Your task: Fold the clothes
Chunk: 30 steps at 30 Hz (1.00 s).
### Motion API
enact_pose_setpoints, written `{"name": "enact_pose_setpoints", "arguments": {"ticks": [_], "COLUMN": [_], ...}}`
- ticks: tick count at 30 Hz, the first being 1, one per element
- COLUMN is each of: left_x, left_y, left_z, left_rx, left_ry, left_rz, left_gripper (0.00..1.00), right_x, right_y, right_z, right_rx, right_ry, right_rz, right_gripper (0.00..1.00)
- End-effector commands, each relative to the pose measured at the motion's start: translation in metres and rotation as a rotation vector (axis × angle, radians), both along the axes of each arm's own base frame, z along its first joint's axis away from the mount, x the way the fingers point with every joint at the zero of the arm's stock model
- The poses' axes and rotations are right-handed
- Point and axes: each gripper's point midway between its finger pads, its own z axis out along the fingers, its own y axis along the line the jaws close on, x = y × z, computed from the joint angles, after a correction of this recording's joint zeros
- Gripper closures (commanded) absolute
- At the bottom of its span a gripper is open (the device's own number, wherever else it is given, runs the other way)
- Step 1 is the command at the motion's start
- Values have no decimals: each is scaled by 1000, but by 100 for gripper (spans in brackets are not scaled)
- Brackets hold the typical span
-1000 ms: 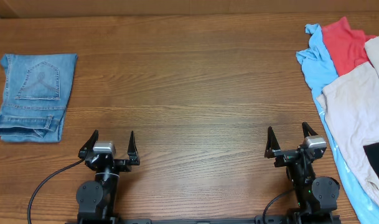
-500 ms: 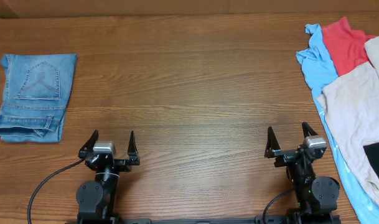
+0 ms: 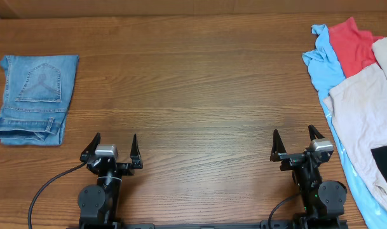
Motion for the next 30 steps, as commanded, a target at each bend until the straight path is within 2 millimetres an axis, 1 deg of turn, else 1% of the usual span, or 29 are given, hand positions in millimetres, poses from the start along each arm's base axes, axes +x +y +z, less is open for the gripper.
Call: {"name": "enact_pose_setpoints", "arguments": {"ticks": [1,5,6,9,11,13,15,17,19,21,22,24,26,30], "left_x": [0,0,0,0,-1,-3,-8,-12,-12,-10,-7,1,7,23], "left_y": [0,0,0,0,0,0,1,1,3,10,10,9,8,7], "left_z": [0,0,0,0,4,15,26,35,40,53,57,68,74,84], "left_rx": [-1,-5,-35,-46,-46,-52,-68,-66,-64,-55,-54,-53,-55,-49], "left_ry": [-3,-2,0,-1,-8,-13,9,34,54,122,138,169,202,313], "left_rz": [-6,-5,-2,-1,-1,-1,5,6,18,59,61,58,60,60], "left_gripper": [0,0,0,0,0,0,0,0,0,0,0,0,0,0], "right_x": [0,0,0,-1,0,-1,-4,-9,-11,-14,-13,-8,-1,24], "right_y": [0,0,1,6,2,-5,-21,-31,-36,-41,-43,-45,-45,-44], "right_z": [-2,-2,3,3,0,7,23,35,44,71,74,80,82,84], "right_rx": [-3,-3,-1,67,118,132,132,130,130,125,122,111,103,75], "right_ry": [-2,-2,-21,-12,7,1,-8,-5,-3,22,38,91,133,280], "right_rz": [0,-3,4,36,10,-30,-121,-179,-211,-236,-249,-270,-271,-282], "right_gripper": [0,0,0,0,0,0,0,0,0,0,0,0,0,0]}}
